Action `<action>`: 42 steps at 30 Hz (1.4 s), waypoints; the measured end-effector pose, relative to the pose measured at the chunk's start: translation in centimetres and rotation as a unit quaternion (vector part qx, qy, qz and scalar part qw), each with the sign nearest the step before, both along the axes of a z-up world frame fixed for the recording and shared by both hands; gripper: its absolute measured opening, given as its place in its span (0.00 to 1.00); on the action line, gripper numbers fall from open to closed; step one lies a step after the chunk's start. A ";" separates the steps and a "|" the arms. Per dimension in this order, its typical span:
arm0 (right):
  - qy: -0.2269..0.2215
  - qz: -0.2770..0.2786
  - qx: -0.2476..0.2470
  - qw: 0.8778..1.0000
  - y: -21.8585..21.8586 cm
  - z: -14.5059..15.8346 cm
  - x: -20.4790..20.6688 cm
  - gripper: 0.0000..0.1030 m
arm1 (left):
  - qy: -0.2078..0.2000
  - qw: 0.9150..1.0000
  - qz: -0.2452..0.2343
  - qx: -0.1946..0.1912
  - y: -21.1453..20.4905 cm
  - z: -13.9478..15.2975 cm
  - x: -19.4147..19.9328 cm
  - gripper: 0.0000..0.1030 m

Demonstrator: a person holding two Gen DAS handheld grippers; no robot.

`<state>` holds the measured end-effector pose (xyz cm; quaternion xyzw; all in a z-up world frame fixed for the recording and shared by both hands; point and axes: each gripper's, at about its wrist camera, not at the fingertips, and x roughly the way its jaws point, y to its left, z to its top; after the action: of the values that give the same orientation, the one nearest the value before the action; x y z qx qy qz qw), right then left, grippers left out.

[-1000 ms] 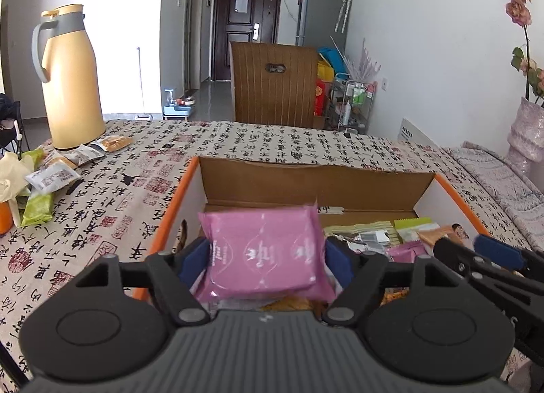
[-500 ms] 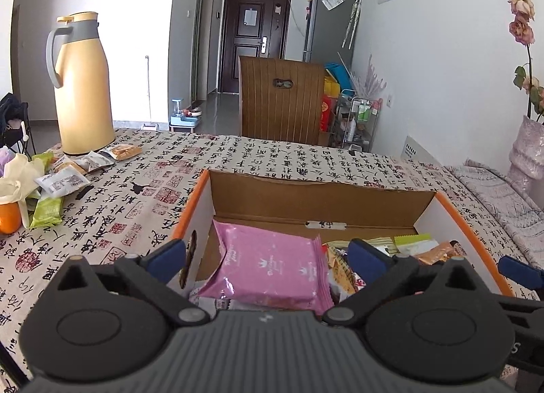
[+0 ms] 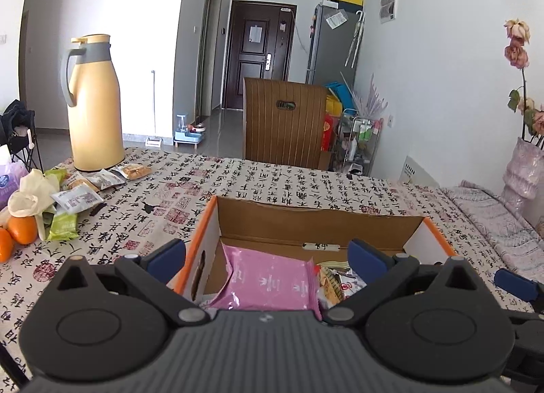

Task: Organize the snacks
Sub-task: 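Withdraw both grippers from the box back toward the snack pile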

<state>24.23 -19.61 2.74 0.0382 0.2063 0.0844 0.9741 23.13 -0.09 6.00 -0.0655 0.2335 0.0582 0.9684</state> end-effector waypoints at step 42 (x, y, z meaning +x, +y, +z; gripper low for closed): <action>0.094 0.009 -0.012 0.995 -3.5 -5.6 -13.0 1.00 | 0.143 0.988 -0.052 0.001 -0.9 -7.9 -10.1 1.00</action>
<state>11.26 -23.12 -2.86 0.0326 0.2979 0.0869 0.9501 13.06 -0.96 -1.89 -0.0430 0.3730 0.0169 0.9267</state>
